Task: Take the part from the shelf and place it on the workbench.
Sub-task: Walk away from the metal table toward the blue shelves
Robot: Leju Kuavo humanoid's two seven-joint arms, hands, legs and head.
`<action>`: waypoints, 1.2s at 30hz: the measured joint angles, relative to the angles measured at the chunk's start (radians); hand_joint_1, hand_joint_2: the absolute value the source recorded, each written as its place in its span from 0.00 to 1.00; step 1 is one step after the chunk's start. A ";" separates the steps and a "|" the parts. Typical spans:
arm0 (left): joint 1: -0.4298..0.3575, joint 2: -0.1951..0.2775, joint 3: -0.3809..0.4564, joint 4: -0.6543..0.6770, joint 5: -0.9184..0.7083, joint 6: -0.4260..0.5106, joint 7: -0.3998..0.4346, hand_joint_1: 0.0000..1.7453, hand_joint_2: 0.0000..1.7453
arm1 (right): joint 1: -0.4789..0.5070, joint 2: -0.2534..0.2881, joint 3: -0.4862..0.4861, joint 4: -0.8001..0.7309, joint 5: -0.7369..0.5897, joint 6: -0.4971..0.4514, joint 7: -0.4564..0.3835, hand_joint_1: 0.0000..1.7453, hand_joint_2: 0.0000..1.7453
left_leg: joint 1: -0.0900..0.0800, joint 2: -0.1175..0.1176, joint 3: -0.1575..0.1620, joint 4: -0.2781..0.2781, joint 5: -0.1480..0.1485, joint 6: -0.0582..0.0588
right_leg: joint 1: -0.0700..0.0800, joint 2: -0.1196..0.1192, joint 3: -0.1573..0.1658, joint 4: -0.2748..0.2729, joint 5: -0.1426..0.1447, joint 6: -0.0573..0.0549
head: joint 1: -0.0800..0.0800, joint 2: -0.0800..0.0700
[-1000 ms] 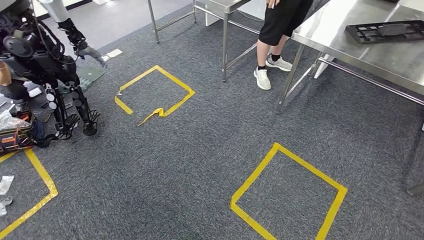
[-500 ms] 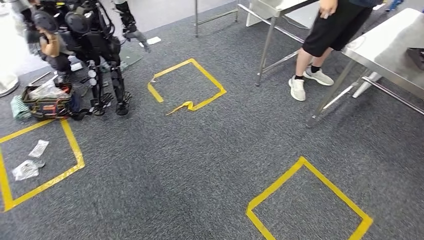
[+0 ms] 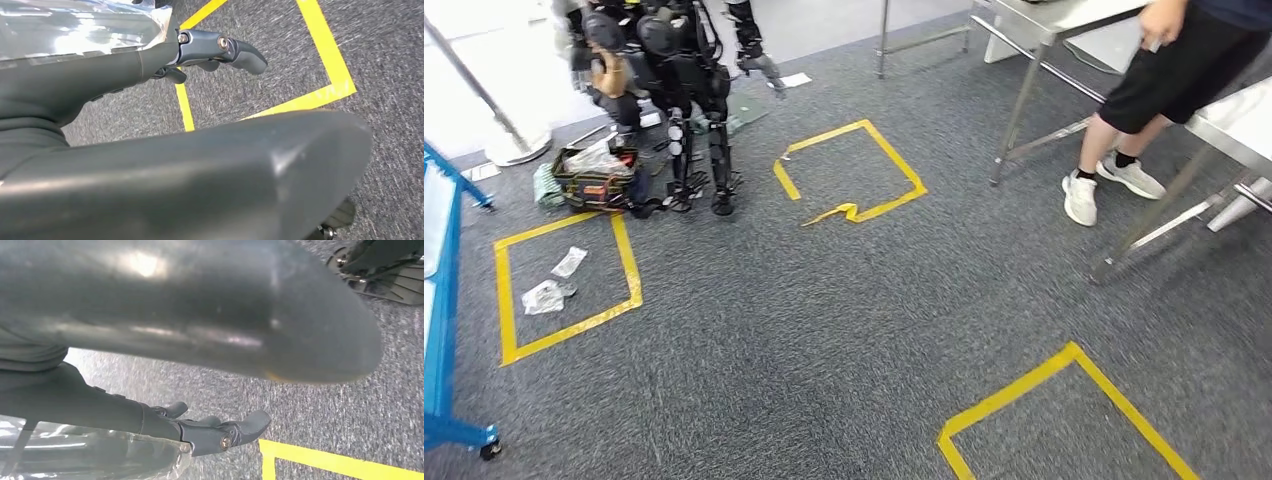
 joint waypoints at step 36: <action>-0.004 0.001 -0.006 -0.001 0.008 0.000 -0.005 0.00 0.00 | -0.011 0.003 -0.001 0.001 -0.001 0.007 -0.007 0.00 1.00 | 0.003 0.066 0.075 -0.103 0.056 -0.003 | 0.007 -0.076 0.002 0.003 -0.004 0.002 | 0.000 0.000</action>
